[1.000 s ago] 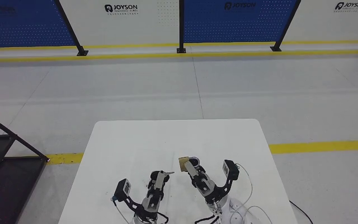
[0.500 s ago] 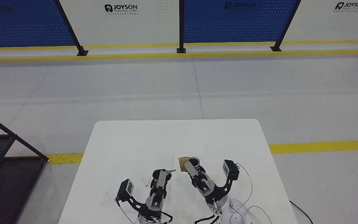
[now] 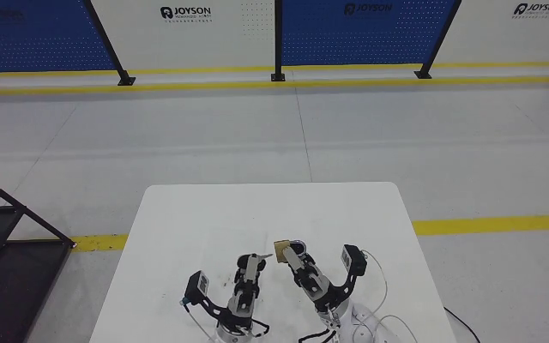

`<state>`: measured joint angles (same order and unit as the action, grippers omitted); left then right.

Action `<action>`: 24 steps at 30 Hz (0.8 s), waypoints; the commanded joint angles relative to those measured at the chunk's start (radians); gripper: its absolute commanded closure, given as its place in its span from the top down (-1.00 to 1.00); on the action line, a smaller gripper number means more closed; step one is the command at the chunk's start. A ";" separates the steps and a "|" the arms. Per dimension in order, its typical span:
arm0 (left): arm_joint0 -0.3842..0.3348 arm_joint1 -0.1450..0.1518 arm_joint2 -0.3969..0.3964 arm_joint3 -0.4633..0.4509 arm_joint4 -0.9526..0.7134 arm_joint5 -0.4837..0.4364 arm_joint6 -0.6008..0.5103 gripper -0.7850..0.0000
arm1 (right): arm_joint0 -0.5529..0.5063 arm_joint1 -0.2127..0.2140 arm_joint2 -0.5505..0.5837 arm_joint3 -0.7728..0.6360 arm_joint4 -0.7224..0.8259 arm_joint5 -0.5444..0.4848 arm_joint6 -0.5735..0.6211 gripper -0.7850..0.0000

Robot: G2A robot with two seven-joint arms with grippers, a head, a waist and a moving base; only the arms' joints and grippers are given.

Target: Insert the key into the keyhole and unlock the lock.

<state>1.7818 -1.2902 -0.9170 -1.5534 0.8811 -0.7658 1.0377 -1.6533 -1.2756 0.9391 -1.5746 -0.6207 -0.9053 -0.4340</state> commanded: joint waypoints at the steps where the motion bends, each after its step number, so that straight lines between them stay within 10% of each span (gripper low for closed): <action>1: -0.006 -0.003 0.004 0.004 -0.003 0.006 -0.004 -1.00 | 0.000 0.000 0.000 0.000 0.000 0.000 0.000 -1.00; 24: -0.011 -0.015 -0.013 0.009 0.008 -0.014 -0.006 -1.00 | 0.000 0.000 0.000 0.000 0.000 0.000 0.000 -1.00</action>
<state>1.7692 -1.3057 -0.9276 -1.5441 0.8870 -0.7741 1.0294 -1.6533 -1.2756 0.9391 -1.5746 -0.6208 -0.9052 -0.4339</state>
